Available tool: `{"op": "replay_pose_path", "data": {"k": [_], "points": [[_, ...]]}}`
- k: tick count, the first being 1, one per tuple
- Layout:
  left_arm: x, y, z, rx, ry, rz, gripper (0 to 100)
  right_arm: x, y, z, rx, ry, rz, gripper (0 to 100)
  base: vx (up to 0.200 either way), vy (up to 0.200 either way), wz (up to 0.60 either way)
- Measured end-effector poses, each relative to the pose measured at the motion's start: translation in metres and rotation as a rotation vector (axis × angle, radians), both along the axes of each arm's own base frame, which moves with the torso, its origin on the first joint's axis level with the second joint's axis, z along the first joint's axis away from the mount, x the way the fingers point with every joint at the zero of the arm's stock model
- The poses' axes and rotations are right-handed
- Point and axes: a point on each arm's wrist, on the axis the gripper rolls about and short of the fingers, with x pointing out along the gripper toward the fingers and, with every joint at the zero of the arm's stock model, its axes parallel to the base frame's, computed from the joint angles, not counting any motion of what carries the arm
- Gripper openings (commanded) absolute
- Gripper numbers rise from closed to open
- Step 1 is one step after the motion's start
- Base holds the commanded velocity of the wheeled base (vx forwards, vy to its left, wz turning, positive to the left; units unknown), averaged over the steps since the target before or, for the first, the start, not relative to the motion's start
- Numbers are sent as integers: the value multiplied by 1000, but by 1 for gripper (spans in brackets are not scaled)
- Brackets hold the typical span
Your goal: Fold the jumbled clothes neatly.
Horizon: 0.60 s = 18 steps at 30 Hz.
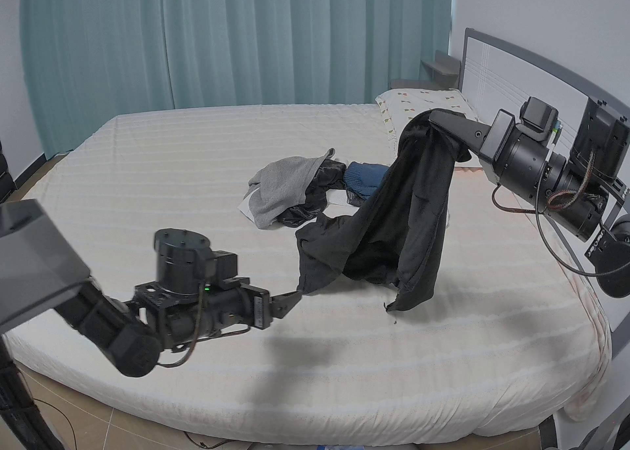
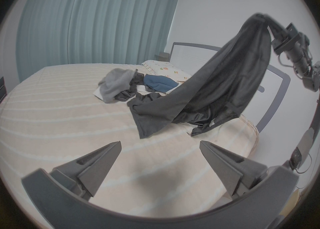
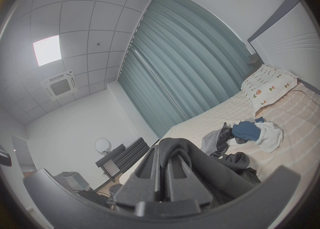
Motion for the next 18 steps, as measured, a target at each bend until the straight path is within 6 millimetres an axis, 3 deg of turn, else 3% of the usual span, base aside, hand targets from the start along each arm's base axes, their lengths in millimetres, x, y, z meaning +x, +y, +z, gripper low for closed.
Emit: {"op": "replay_pose_path", "data": {"k": [5, 18], "points": [[27, -28, -27, 5, 10, -13, 100, -1, 2, 3, 6, -9, 7, 0, 0, 0, 0], [73, -60, -76, 13, 11, 20, 100, -1, 2, 5, 8, -14, 11, 0, 0, 0, 0]]}}
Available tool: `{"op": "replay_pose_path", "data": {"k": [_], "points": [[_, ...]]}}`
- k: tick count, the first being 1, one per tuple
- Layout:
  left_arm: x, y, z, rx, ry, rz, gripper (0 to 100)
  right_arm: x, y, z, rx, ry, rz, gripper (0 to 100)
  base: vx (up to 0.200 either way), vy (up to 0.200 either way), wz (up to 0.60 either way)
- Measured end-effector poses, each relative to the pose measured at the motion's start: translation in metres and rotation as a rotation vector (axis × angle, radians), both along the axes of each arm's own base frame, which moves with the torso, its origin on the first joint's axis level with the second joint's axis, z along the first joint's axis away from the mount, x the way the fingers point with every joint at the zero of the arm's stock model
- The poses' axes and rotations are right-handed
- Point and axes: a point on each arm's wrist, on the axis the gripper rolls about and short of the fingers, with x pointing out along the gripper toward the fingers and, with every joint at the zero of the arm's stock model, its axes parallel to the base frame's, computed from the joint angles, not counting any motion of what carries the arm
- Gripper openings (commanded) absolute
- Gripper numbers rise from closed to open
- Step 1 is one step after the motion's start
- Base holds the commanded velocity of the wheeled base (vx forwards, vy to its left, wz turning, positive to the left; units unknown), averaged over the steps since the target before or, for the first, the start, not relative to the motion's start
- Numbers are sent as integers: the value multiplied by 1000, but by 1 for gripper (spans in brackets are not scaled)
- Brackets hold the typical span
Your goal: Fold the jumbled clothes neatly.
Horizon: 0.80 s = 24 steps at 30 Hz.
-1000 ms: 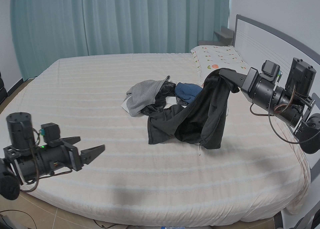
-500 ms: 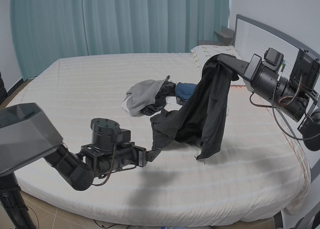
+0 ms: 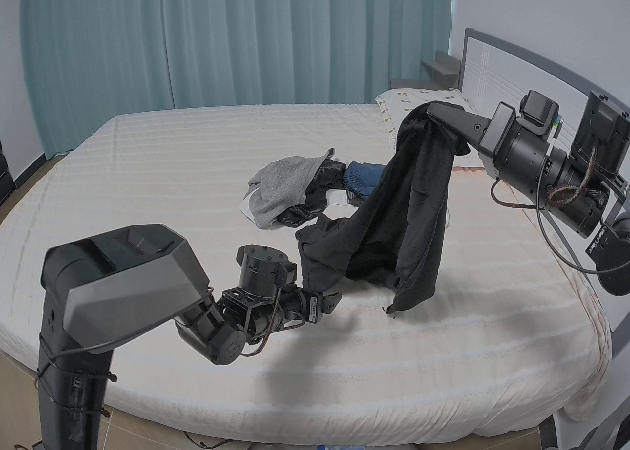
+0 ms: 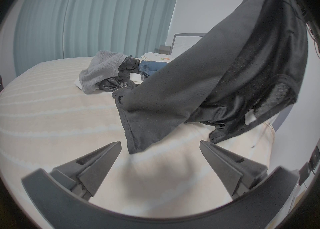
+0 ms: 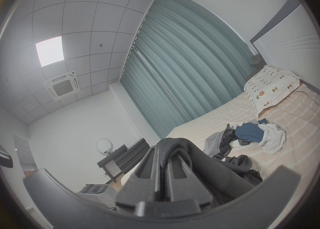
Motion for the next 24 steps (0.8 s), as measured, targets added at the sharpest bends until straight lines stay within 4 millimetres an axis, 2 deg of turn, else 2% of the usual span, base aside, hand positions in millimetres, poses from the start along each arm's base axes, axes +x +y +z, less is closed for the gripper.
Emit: {"op": "replay_pose_path", "data": {"k": [10, 11, 18, 24], "points": [[31, -15, -27, -27, 29, 56, 100, 1, -2, -1, -2, 4, -3, 0, 0, 0, 0], [35, -16, -29, -33, 28, 70, 0, 1, -2, -2, -3, 6, -2, 0, 0, 0, 0], [52, -19, -43, -88, 48, 178, 0, 5, -6, -6, -11, 20, -19, 0, 0, 0, 0], [47, -12, -45, -104, 81, 244, 0, 12, -9, -16, -24, 49, -35, 0, 0, 0, 0]]}}
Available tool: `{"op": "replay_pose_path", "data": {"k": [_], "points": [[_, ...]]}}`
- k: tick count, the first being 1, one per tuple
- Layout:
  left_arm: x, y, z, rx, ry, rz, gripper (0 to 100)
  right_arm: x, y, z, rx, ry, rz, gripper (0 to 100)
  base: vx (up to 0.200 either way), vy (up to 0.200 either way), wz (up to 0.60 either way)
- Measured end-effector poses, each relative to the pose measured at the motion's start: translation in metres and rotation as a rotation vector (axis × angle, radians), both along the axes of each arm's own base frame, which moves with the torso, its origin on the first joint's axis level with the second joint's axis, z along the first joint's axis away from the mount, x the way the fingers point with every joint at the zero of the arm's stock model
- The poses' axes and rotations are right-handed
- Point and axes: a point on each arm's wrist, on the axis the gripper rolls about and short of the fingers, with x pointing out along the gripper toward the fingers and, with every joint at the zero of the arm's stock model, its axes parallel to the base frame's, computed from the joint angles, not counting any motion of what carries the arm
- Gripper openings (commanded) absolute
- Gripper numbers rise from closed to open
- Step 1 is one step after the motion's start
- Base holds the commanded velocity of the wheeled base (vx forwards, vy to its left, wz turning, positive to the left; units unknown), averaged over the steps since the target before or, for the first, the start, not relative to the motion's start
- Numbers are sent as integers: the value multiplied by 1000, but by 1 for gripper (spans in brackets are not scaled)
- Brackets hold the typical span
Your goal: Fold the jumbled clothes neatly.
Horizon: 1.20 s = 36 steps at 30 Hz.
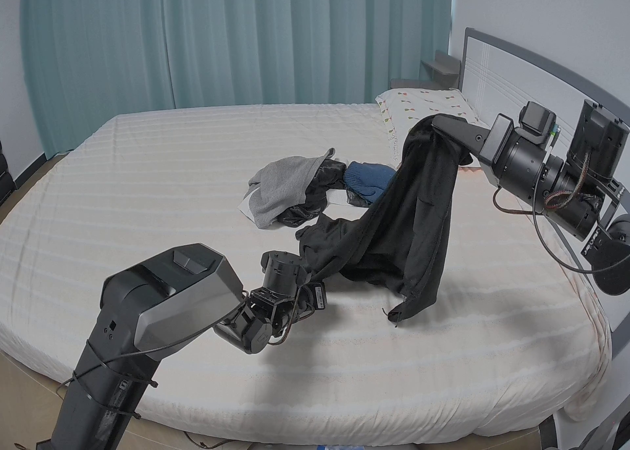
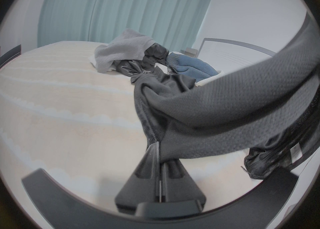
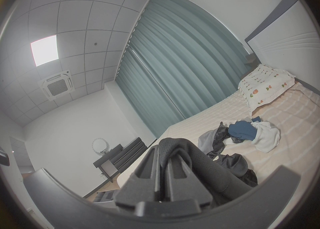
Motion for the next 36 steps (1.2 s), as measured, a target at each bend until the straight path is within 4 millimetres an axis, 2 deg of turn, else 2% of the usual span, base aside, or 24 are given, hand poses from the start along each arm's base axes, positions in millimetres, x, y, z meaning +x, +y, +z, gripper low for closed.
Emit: {"op": "replay_pose_path", "data": {"k": [5, 12, 16, 19, 24, 28, 36], "points": [[-14, 8, 24, -36, 22, -6, 0, 7, -1, -11, -15, 32, -13, 0, 0, 0, 0], [-43, 32, 103, -161, -7, 8, 0, 30, 3, -41, -51, 115, -36, 0, 0, 0, 0], [-60, 49, 142, -239, -34, 36, 0, 48, 8, -54, -46, 133, -58, 0, 0, 0, 0], [-69, 62, 168, -279, -74, 52, 0, 63, 9, -50, -9, 107, -92, 0, 0, 0, 0], [-85, 82, 205, -339, -135, 67, 0, 75, -1, -23, 60, 21, -139, 0, 0, 0, 0], [-98, 90, 213, -388, -117, 54, 0, 72, -6, -22, 73, 26, -150, 0, 0, 0, 0], [-118, 99, 191, -482, 46, 38, 0, 63, -1, -78, 51, 245, -156, 0, 0, 0, 0]]}}
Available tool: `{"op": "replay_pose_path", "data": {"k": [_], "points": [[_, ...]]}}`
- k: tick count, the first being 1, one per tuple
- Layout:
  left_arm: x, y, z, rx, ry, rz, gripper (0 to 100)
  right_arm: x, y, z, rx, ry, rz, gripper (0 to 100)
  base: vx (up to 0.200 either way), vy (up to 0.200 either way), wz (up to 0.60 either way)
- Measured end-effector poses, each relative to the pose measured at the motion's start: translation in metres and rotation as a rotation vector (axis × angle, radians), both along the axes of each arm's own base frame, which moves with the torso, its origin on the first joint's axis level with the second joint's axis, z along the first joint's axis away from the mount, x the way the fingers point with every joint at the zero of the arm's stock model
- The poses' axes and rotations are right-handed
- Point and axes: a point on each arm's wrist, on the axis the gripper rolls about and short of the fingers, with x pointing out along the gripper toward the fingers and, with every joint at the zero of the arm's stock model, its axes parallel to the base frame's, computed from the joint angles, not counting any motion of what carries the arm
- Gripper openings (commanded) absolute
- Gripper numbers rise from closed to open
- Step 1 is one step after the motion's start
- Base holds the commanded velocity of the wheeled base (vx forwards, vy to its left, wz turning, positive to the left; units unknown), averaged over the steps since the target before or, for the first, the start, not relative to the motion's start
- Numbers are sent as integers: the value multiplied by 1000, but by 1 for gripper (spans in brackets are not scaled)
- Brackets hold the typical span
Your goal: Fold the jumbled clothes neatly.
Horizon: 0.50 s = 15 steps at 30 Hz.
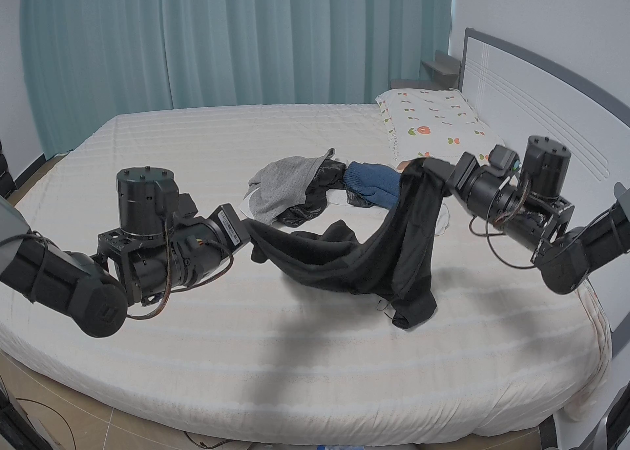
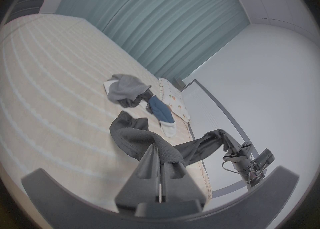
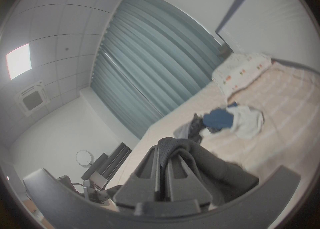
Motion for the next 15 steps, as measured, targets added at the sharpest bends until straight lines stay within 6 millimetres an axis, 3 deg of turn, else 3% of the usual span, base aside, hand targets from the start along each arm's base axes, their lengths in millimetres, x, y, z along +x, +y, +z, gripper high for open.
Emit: {"op": "replay_pose_path", "data": {"k": [9, 15], "points": [[-9, 1, -27, -38, 54, -2, 0, -5, 6, -43, 24, 156, 5, 0, 0, 0, 0], [-16, 5, -39, -64, 90, 12, 0, -7, 10, -55, 12, 191, 13, 0, -200, 0, 0]]}}
